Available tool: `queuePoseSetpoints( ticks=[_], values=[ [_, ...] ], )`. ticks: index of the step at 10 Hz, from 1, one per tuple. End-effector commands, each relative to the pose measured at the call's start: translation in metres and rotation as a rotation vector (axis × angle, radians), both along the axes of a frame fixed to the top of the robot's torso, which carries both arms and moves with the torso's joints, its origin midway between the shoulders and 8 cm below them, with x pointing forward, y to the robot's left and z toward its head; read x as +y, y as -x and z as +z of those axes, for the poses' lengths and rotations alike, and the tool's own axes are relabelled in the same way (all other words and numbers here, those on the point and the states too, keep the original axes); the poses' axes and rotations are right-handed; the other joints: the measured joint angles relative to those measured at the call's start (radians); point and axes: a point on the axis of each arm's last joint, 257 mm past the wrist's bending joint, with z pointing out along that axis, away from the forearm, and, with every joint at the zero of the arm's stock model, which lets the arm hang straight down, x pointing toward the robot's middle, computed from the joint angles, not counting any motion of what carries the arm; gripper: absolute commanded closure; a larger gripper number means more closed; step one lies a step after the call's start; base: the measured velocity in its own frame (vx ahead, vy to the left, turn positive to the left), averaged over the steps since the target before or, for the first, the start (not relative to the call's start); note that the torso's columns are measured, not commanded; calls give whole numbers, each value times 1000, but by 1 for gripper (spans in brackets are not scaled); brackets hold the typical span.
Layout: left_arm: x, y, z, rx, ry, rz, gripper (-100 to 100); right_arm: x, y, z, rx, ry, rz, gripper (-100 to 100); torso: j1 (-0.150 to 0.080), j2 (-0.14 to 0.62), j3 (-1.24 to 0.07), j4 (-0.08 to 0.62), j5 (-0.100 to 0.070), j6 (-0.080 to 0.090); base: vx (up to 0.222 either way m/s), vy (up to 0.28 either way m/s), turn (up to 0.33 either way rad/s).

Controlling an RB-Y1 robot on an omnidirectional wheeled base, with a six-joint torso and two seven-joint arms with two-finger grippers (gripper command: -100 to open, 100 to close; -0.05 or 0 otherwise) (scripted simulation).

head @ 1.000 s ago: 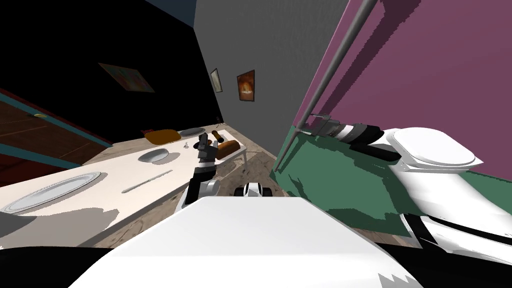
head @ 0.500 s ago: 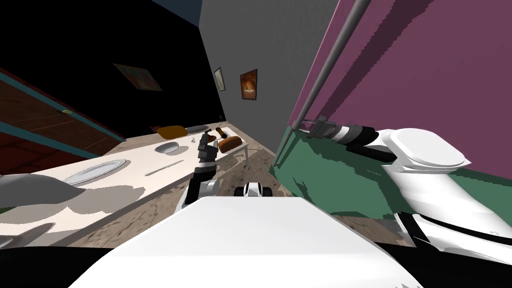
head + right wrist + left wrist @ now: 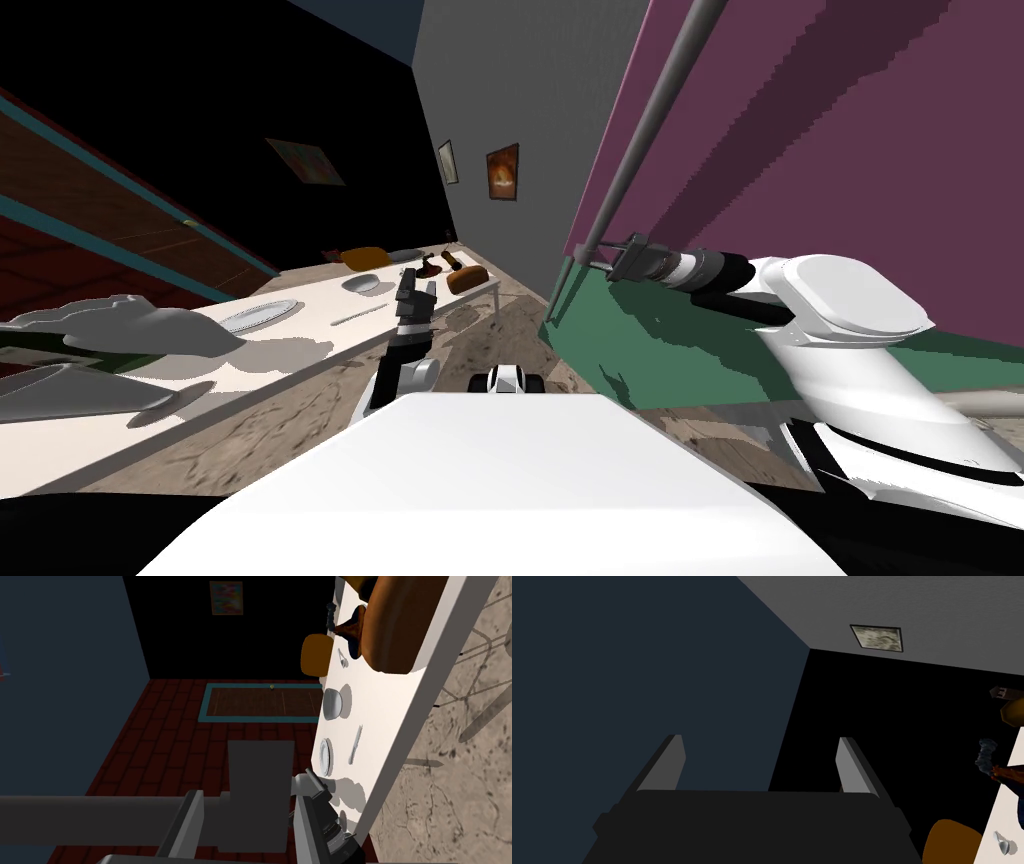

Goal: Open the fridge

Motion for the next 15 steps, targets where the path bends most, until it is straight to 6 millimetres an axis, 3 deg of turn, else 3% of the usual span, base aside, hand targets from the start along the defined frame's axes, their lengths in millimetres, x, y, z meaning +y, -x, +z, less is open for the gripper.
queuePoseSetpoints(
  ticks=[1,9,11,14,15],
  values=[
    [0,0,0,0,0,0,0,20,17,-1,3,-1,73,100,-1,-4,-2,-2,-1,2,-185,-25,79],
    [0,0,0,0,0,0,0,78,87,8,-20,-7,331,100,-3,1,0,1,-2,2,-231,-83,75],
    [0,0,0,0,0,0,0,66,87,-5,15,11,332,100,0,-4,-3,-1,-1,3,-120,-24,117],
    [0,0,0,0,0,0,0,37,93,-9,28,18,342,100,-4,-1,2,-6,-6,0,-294,-59,340],
    [0,0,0,0,0,0,0,38,96,-7,22,12,353,100,-9,0,3,-6,-7,3,-225,-58,84]
  ],
)
